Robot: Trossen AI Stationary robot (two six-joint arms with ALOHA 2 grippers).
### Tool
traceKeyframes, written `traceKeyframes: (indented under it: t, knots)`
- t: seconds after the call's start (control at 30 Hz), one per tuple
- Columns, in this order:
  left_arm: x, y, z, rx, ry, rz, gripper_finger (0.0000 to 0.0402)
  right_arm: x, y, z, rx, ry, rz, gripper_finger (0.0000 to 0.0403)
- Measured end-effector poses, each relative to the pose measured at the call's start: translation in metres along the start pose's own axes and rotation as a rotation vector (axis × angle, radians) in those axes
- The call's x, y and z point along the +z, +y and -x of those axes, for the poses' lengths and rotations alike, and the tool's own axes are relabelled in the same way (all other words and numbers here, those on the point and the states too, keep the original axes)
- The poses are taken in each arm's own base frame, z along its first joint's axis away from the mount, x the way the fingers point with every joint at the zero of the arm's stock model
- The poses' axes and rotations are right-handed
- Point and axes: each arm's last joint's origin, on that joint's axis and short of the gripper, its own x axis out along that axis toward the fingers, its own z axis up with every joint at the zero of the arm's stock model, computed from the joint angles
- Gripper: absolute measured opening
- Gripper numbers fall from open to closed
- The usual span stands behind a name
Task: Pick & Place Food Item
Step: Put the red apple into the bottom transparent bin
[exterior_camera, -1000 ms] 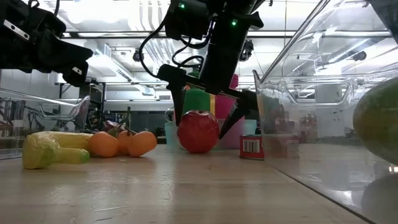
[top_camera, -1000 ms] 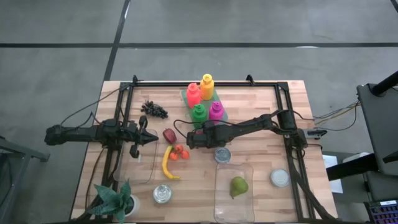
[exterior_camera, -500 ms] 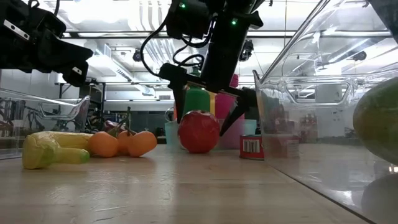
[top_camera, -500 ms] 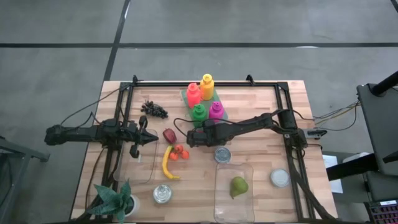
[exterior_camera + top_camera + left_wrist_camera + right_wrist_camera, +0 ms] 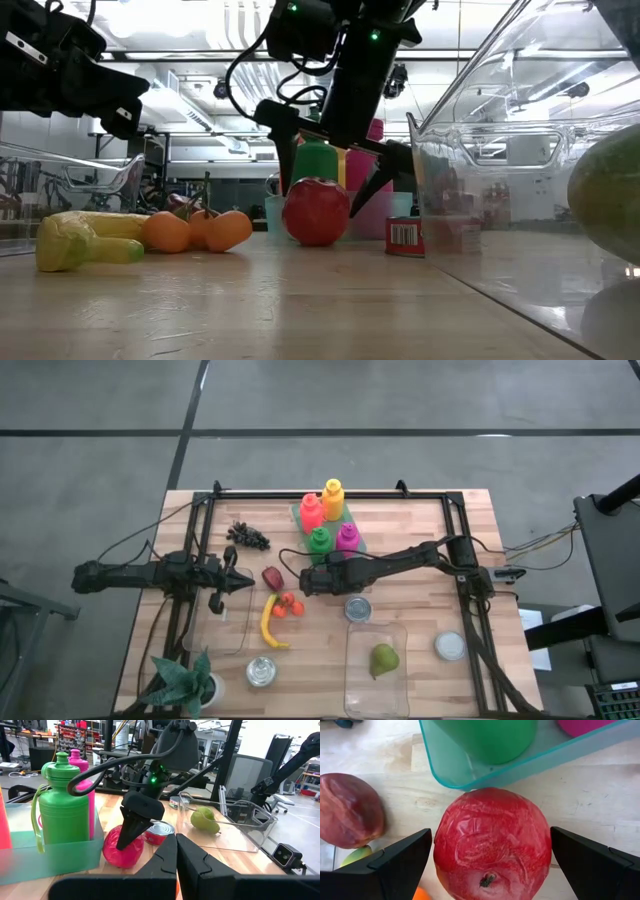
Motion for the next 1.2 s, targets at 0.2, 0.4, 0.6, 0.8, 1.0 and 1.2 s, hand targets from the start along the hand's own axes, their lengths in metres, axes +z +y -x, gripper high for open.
traceKeyframes:
  t: [0.2, 0.4, 0.6, 0.8, 1.0, 1.2]
  knots:
    - [-0.0001, 0.0000, 0.0000, 0.000, 0.001, 0.000, 0.0001, 0.0018, -0.0002, -0.0009, -0.004, -0.003, -0.003, 0.0399]
    - [-0.0001, 0.0000, 0.0000, 0.000, 0.000, 0.000, 0.0001, 0.0024, -0.0004, -0.0010, -0.007, -0.006, 0.008, 0.0352]
    - [0.0000, 0.0000, 0.0000, -0.001, 0.000, 0.000, 0.0001, 0.0036, -0.0013, -0.0015, -0.017, -0.007, 0.020, 0.0312]
    - [-0.0001, 0.0000, 0.0000, 0.000, 0.000, 0.000, 0.0001, 0.0043, -0.0018, -0.0017, -0.023, -0.007, 0.018, 0.0338]
    - [-0.0001, 0.0000, 0.0000, 0.000, 0.000, 0.000, 0.0001, 0.0041, -0.0023, -0.0017, -0.027, -0.005, 0.023, 0.0322]
    - [0.0000, 0.0000, 0.0000, 0.000, 0.000, 0.000, 0.0001, 0.0039, -0.0027, -0.0017, -0.032, 0.007, 0.028, 0.0305]
